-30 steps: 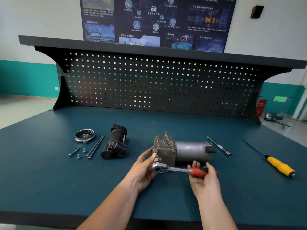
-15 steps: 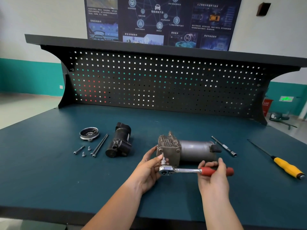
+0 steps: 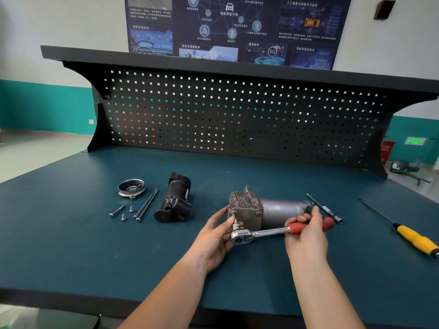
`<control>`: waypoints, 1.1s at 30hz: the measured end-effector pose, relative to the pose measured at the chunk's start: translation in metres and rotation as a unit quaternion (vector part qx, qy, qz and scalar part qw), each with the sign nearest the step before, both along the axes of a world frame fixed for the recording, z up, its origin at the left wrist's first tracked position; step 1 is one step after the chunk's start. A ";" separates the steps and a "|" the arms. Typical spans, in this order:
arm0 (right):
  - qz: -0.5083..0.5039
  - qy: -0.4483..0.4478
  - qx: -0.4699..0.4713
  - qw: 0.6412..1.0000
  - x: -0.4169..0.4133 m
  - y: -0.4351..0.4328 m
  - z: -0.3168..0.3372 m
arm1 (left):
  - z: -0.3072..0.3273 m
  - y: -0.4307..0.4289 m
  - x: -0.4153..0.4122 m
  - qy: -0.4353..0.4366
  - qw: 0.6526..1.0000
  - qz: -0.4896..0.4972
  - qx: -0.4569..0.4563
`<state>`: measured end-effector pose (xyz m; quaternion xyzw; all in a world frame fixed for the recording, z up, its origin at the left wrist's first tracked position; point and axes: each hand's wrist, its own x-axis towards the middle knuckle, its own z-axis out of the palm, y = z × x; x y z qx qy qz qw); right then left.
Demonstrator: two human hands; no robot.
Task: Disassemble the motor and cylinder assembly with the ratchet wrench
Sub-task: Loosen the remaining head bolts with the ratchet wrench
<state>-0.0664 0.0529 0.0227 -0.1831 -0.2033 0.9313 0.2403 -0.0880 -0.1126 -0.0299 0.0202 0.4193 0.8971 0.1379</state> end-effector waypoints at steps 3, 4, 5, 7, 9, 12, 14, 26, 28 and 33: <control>0.004 -0.006 -0.028 1.000 -0.001 0.002 -0.003 | 0.001 -0.001 0.000 0.004 1.000 -0.013 -0.007; 0.005 -0.008 -0.037 0.999 -0.001 0.003 -0.004 | 0.001 -0.002 0.000 0.005 1.000 -0.022 -0.006; 0.008 -0.009 -0.045 0.999 -0.001 0.003 -0.005 | 0.001 -0.002 0.001 0.008 0.999 -0.034 -0.004; 0.012 -0.013 -0.057 0.998 -0.001 0.002 -0.006 | 0.003 -0.003 0.002 0.015 0.998 -0.056 0.003; 0.013 -0.022 -0.065 0.998 0.000 0.001 -0.006 | 0.004 -0.004 0.004 0.019 0.998 -0.066 0.014; 0.005 -0.031 -0.061 0.998 0.001 0.000 -0.003 | 0.003 -0.004 0.004 0.017 0.998 -0.060 0.015; -0.009 -0.027 -0.043 0.999 0.002 -0.001 0.000 | 0.002 -0.003 0.003 0.009 0.999 -0.049 0.012; -0.083 0.058 0.116 0.988 0.006 -0.017 0.019 | 0.005 -0.004 0.005 -0.006 0.999 -0.044 0.026; -0.097 0.072 0.150 0.981 0.004 -0.020 0.024 | 0.006 -0.004 0.005 -0.007 0.999 -0.046 0.029; -0.104 0.103 0.246 0.958 -0.003 -0.030 0.043 | 0.007 -0.003 0.006 -0.003 0.999 -0.046 0.029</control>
